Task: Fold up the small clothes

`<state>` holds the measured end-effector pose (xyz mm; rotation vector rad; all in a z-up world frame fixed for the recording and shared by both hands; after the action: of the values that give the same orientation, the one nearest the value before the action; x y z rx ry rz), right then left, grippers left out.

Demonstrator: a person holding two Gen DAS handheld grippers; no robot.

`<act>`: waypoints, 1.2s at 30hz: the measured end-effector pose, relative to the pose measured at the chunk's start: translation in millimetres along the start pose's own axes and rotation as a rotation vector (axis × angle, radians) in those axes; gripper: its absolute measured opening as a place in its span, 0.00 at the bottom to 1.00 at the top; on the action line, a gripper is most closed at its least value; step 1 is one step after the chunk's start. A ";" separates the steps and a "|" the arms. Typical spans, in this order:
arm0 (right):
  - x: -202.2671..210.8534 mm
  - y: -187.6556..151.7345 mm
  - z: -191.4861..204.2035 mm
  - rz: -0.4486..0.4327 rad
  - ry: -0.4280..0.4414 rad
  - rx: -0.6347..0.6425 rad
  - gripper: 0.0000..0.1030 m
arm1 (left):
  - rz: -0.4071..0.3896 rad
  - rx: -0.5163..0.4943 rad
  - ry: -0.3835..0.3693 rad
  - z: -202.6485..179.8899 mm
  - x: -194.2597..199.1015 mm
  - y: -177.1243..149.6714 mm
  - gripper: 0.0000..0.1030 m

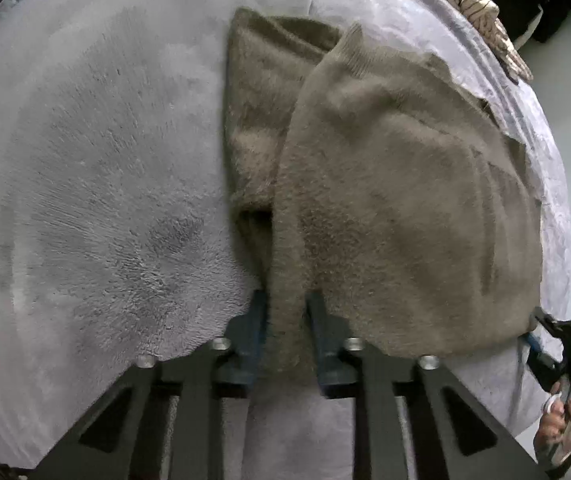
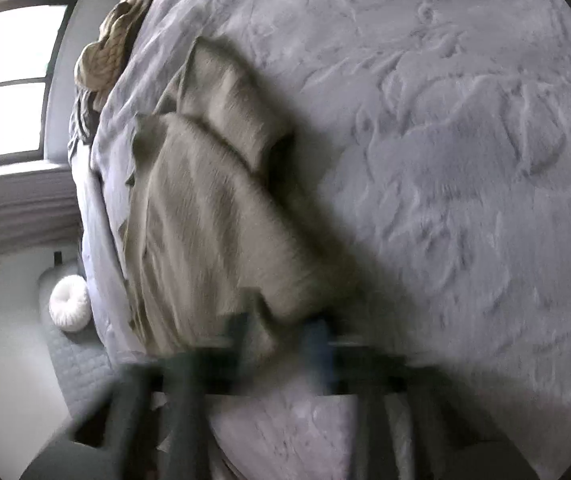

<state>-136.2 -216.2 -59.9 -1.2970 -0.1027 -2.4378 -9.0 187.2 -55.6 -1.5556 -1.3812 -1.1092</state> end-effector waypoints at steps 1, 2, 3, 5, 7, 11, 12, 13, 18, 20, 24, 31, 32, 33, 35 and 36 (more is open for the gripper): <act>-0.1 2.3 5.7 0.002 -0.029 0.023 0.10 | 0.001 -0.001 -0.006 0.1 0.7 1.5 0.16; 1.0 2.6 13.2 0.002 -0.059 0.067 0.10 | -0.002 -0.010 -0.009 -0.9 3.3 2.1 0.14; 4.4 0.7 25.4 -0.006 -0.103 0.147 0.10 | -0.013 -0.027 -0.006 -2.3 7.8 0.8 0.14; 9.3 -2.1 36.6 -0.014 -0.172 0.238 0.10 | -0.034 -0.071 0.013 -4.1 16.0 -3.8 0.10; 6.3 -0.4 34.8 0.001 -0.216 0.253 0.10 | -0.027 -0.081 0.036 -2.5 12.4 -5.8 0.10; -10.6 9.2 16.7 0.035 -0.254 0.250 0.10 | -0.014 -0.070 0.054 11.4 -4.2 -16.0 0.10; -12.0 10.1 15.6 0.038 -0.251 0.247 0.10 | -0.020 -0.067 0.045 14.1 -4.6 -18.5 0.10; -10.4 10.7 16.3 0.039 -0.245 0.245 0.11 | -0.028 -0.066 0.041 16.6 -2.0 -21.1 0.10; 7.1 -5.0 19.4 0.067 -0.290 0.272 0.11 | -0.042 -0.073 0.059 23.7 19.5 -36.5 0.10; 12.3 -17.8 18.9 0.095 -0.316 0.279 0.11 | -0.065 -0.073 0.090 23.7 31.0 -40.6 0.10; 16.5 -41.0 32.7 0.123 -0.343 0.355 0.11 | -0.134 -0.062 0.075 15.9 50.0 -43.2 0.10; -10.5 -49.9 109.7 0.065 -0.404 0.635 0.11 | -0.211 -0.128 0.089 -21.3 43.6 -19.6 0.10; -16.2 -49.3 116.3 0.065 -0.411 0.654 0.11 | -0.209 -0.121 0.083 -21.0 39.1 -16.7 0.10; -22.9 -48.8 122.6 0.066 -0.412 0.668 0.11 | -0.206 -0.115 0.083 -25.4 32.7 -14.4 0.10; -35.5 -43.7 127.1 0.072 -0.413 0.687 0.11 | -0.187 -0.102 0.113 -18.1 23.8 -14.7 0.10; -39.0 -42.7 124.2 0.074 -0.423 0.693 0.11 | -0.171 -0.090 0.137 -13.3 15.1 -14.3 0.10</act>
<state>-34.4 -135.8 -15.8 -1.3962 -0.9000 -1.7637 -24.2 181.5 -37.1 -1.4141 -1.4081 -1.3725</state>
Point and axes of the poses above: each gripper's, at about its wrist camera, not at the fingertips, and x roughly against the way its jaws point, z to its left, y to its top, the point moved 1 cm from there along -x, roughly the way its jaws point, and after that the axes turned 2 degrees about z, right-handed, at the moved point
